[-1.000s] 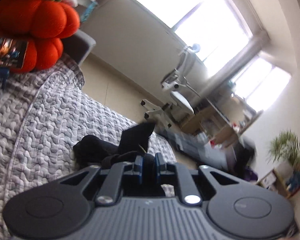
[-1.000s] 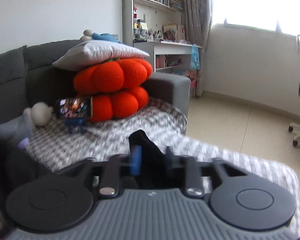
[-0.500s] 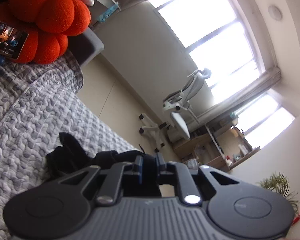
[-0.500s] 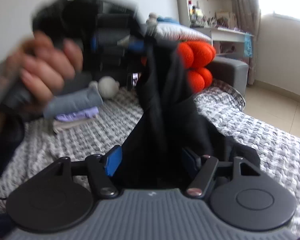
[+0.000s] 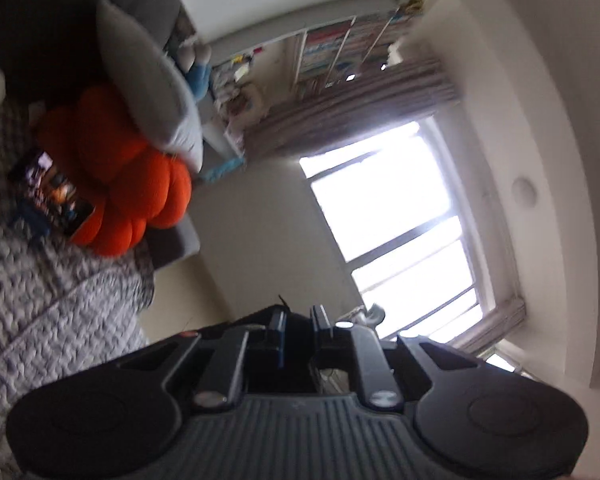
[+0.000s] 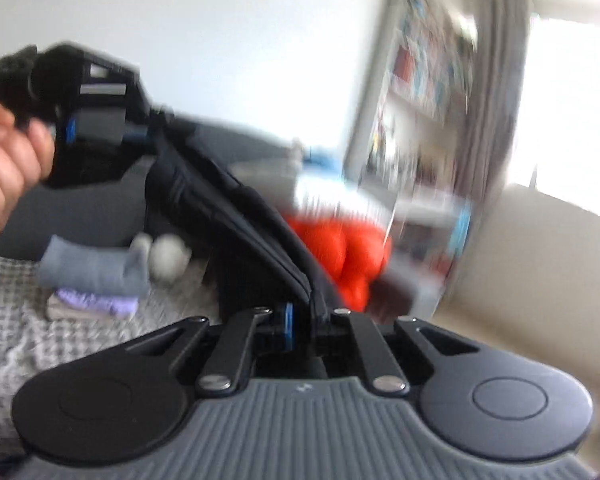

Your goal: Fold clothes

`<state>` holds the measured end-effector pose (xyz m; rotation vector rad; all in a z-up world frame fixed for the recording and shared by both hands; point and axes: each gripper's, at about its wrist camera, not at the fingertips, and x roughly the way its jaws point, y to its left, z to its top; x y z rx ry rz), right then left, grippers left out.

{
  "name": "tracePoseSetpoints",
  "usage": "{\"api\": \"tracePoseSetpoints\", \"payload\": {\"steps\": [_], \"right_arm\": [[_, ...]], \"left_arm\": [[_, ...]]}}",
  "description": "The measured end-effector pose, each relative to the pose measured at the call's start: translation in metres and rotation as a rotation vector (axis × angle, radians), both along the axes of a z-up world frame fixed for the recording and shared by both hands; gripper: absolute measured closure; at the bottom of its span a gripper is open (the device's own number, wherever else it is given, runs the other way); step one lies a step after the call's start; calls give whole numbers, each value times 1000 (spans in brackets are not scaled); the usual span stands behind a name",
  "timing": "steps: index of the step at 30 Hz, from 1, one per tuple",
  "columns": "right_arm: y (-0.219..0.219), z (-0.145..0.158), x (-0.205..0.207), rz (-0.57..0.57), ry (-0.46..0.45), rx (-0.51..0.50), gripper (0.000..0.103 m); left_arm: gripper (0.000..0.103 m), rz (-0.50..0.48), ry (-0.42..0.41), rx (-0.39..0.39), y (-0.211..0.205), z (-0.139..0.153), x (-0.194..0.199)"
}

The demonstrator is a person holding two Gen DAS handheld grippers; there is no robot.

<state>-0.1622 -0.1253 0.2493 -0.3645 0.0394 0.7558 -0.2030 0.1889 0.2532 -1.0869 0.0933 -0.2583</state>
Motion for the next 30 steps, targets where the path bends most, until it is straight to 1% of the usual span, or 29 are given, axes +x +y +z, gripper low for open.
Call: {"api": "tracePoseSetpoints", "payload": {"steps": [3, 4, 5, 7, 8, 9, 11, 12, 13, 14, 15, 17, 19, 20, 21, 23, 26, 27, 30], "right_arm": [[-14, 46, -29, 2, -157, 39, 96], [-25, 53, -31, -21, -190, 49, 96], [-30, 51, -27, -60, -186, 50, 96], [-41, 48, -20, -140, -177, 54, 96], [-46, 46, -17, -179, -173, 56, 96], [-51, 43, -13, -219, -165, 55, 96], [-61, 16, 5, -299, -106, 11, 96], [-67, 1, 12, -336, -71, -8, 96], [-73, -14, 19, -373, -37, -27, 96], [-80, -30, 27, -411, -2, -46, 96], [-91, -45, 33, -454, 29, -62, 96], [-110, -70, 42, -520, 101, -67, 96], [-128, -92, 48, -575, 164, -62, 96], [-130, -99, 45, -597, 184, -58, 96], [-136, -106, 45, -617, 200, -53, 96], [-147, -117, 39, -658, 229, -31, 96], [-158, -128, 46, -694, 260, -3, 96], [-161, -132, 47, -699, 269, 4, 96], [-170, -145, 52, -711, 295, 27, 96]], "left_arm": [[91, 70, -120, 60, -9, 31, -32], [91, 88, -158, 89, -15, 37, -38], [91, 97, -176, 125, -21, 41, -39], [90, 58, -135, 197, -29, 35, -25], [84, 38, -115, 233, -34, 32, -17], [74, 12, -88, 267, -38, 27, -9], [63, -89, 9, 325, -45, -2, 16], [58, -133, 58, 371, -50, -18, 26], [56, -180, 109, 423, -56, -36, 36], [51, -235, 161, 494, -64, -58, 46], [47, -271, 206, 550, -70, -75, 54], [47, -320, 293, 655, -82, -109, 70], [47, -370, 332, 726, -89, -132, 82], [44, -398, 346, 762, -93, -143, 88], [36, -436, 340, 798, -99, -150, 91], [29, -512, 327, 871, -110, -163, 96], [21, -610, 292, 965, -126, -175, 92], [18, -618, 281, 987, -127, -177, 90], [15, -620, 263, 1060, -133, -186, 86]]}}
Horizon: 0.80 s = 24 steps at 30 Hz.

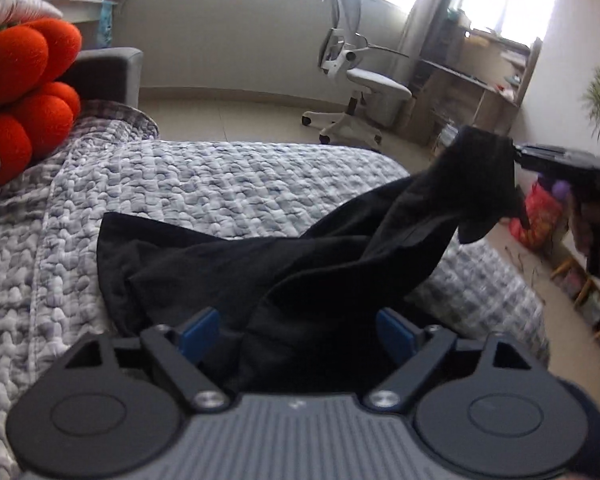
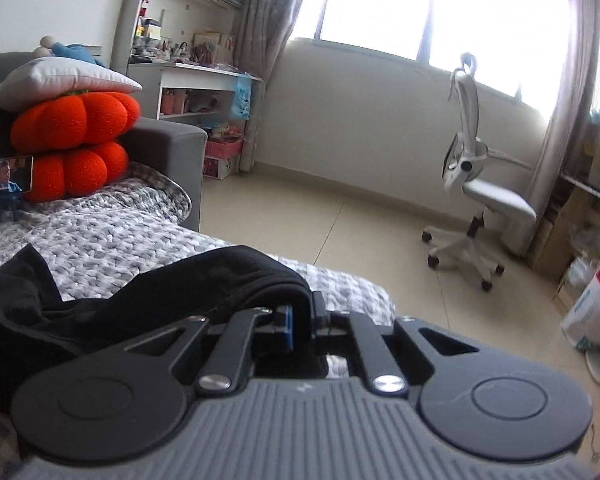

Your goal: Fold clothes

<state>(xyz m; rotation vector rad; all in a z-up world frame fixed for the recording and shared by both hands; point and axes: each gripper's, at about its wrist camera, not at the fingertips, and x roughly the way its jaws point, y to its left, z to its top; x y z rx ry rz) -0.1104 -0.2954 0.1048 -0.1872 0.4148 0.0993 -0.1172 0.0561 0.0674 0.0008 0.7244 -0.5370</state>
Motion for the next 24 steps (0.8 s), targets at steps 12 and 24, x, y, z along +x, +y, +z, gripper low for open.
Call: {"api": "tracePoseSetpoints", "payload": {"steps": [12, 24], "right_arm": [[-8, -27, -4, -6, 31, 27, 96], [34, 53, -38, 20, -347, -141, 96]], "left_arm": [[95, -12, -53, 99, -19, -6, 16], [96, 334, -636, 32, 11, 162, -65]]}}
